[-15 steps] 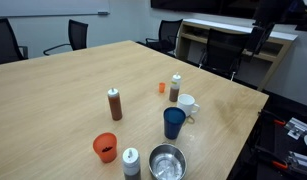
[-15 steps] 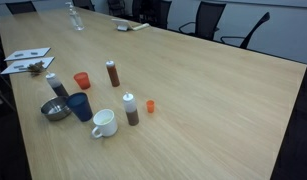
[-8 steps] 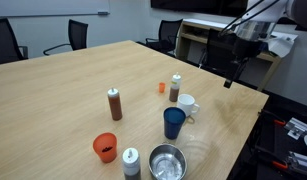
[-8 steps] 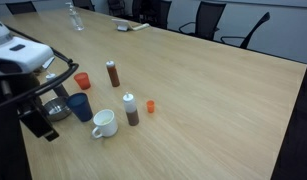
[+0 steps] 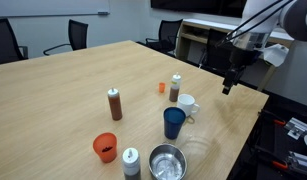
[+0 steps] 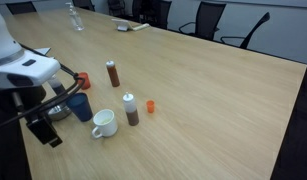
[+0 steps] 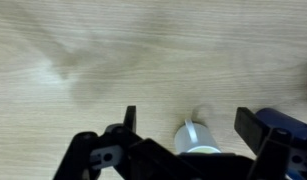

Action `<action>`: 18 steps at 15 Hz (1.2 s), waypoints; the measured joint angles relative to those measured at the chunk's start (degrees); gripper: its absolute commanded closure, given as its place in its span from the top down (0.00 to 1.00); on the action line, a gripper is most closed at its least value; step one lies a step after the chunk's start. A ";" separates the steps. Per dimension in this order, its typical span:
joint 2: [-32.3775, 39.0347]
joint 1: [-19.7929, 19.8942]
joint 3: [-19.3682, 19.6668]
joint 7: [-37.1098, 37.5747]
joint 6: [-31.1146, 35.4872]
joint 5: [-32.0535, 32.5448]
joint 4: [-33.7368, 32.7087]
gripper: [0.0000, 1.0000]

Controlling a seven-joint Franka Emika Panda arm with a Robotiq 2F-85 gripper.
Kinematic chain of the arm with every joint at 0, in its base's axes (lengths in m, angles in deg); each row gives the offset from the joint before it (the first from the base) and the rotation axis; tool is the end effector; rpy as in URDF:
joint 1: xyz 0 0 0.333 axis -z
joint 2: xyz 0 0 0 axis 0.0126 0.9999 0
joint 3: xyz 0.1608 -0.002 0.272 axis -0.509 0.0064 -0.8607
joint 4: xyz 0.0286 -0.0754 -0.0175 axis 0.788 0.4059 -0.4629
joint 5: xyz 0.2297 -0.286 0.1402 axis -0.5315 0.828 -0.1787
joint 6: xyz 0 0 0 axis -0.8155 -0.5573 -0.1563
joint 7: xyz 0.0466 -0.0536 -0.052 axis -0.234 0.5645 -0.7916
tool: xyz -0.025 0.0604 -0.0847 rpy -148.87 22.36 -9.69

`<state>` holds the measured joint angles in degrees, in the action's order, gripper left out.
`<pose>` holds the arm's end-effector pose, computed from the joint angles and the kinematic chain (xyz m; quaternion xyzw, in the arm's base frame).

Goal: Pour the contents from the white cup into the blue cup

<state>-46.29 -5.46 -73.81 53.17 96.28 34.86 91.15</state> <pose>0.3806 0.0858 0.3089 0.9988 -0.0479 -0.0069 0.0084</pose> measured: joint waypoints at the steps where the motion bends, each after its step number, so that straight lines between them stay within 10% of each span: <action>1: 0.00 0.00 0.00 0.00 0.00 0.00 0.00 1.00; 11: 14.12 -3.01 0.68 -7.26 21.00 -11.39 0.92 1.00; 15: 19.74 -3.82 1.96 -0.17 29.62 4.89 1.57 1.00; 18: 19.67 -8.45 12.41 7.02 30.55 20.98 0.22 1.00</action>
<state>-26.63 -13.91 -61.40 60.19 126.83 55.83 91.36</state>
